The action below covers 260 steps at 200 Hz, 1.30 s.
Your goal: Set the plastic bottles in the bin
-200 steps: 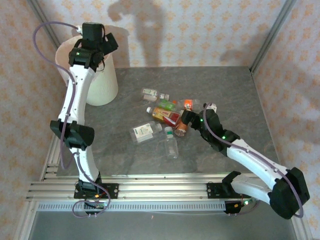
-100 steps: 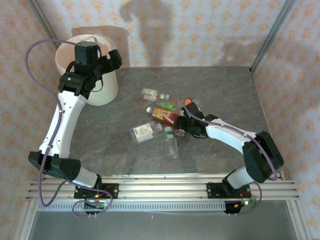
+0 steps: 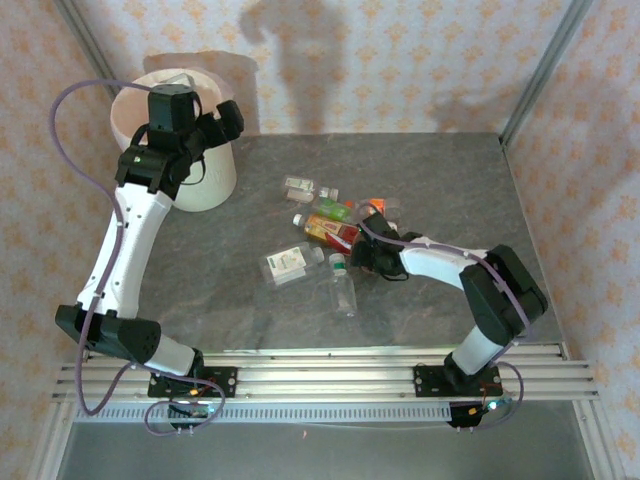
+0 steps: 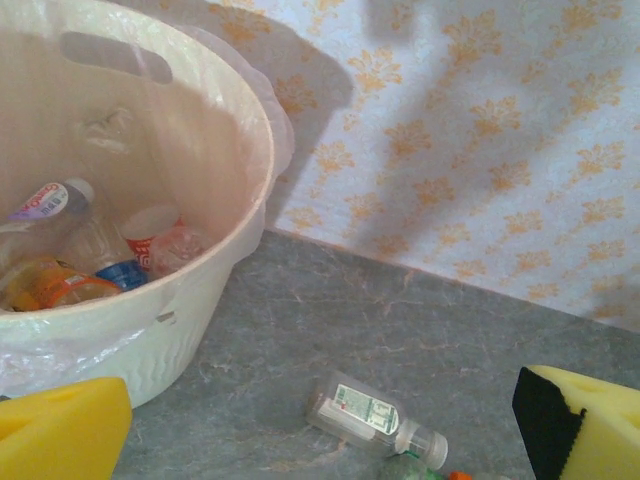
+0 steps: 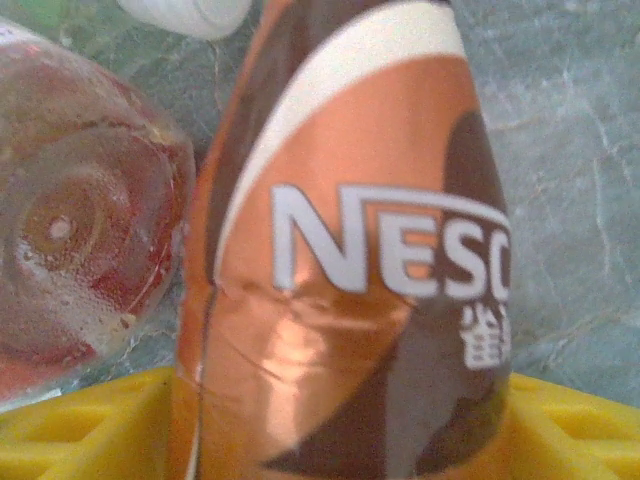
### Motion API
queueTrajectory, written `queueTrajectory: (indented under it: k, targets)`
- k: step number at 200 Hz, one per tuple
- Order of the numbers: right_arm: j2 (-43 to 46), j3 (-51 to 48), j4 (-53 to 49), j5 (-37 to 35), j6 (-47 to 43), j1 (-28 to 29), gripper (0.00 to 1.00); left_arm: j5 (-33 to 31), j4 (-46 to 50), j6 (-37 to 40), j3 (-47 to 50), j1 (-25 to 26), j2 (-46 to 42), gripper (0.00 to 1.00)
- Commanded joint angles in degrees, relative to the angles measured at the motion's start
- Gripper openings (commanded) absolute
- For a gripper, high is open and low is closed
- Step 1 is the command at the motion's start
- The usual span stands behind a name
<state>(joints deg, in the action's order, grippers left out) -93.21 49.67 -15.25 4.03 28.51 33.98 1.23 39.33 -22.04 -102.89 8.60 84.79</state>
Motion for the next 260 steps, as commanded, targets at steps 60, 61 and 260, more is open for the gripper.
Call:
queueTrajectory:
  k: [60,61,260]
  targets:
    - [10.86,-6.11,2.04,-10.12,-6.26,0.15,0.49,18.39,-6.23,-3.24,3.66,0.12,-2.15,1.00]
    - [11.21,-6.32,2.05,-10.24,-6.27,0.14,0.49,18.77,-6.52,-3.34,3.92,0.20,-2.21,1.00]
    - [29.66,-8.01,26.71,22.32,-16.01,0.49,0.36,35.23,-31.70,-14.77,21.02,23.73,6.21,0.96]
